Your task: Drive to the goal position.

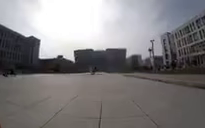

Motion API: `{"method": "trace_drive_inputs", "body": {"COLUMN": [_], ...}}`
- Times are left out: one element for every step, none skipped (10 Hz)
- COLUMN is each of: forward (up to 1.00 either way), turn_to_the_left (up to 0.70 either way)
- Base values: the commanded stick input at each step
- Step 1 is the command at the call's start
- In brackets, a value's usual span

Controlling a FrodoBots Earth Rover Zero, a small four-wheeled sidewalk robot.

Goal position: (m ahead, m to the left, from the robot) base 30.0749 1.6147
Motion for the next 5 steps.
{"method": "trace_drive_inputs", "body": {"forward": [1.00,1.00,1.00,1.00,1.00], "turn_to_the_left": [0.00,0.00,0.00,0.00,0.00]}}
